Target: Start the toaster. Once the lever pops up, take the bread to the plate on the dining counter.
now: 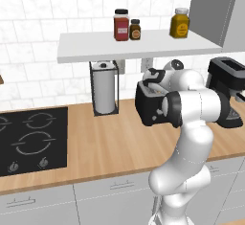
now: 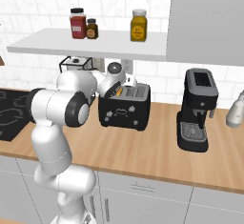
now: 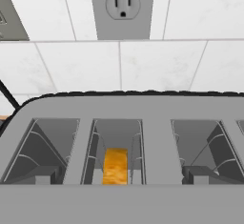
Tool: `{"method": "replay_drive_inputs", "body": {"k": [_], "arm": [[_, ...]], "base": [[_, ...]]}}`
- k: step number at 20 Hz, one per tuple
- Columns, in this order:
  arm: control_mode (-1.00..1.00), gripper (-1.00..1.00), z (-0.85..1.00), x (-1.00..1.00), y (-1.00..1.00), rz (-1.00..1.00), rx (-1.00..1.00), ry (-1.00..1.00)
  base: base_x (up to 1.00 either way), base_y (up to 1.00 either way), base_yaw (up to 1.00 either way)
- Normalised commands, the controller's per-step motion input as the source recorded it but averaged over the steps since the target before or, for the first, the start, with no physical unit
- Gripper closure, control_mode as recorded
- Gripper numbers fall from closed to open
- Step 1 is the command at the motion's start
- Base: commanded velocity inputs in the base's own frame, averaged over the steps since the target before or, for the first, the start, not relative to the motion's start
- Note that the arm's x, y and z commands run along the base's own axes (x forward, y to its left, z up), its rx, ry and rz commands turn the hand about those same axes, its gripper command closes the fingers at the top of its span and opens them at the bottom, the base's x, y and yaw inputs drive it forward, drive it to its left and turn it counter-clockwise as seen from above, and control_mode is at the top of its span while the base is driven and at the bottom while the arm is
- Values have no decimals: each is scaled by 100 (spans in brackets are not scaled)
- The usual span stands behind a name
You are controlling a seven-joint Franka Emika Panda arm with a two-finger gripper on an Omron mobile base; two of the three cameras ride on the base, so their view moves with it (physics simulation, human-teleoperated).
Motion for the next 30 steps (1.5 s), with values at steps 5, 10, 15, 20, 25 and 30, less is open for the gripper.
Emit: {"method": "replay_drive_inputs", "body": {"k": [5, 10, 15, 20, 25, 30], "arm": [[-100, -100, 0, 0, 0, 0, 0, 0], [-100, -100, 0, 0, 0, 0, 0, 0], [-100, -100, 0, 0, 0, 0, 0, 0], [-100, -100, 0, 0, 0, 0, 0, 0], [-100, -100, 0, 0, 0, 0, 0, 0], [-100, -100, 0, 0, 0, 0, 0, 0]], "base": [[0, 0, 0], [0, 0, 0], [0, 0, 0], [0, 0, 0], [0, 0, 0], [0, 0, 0]]}}
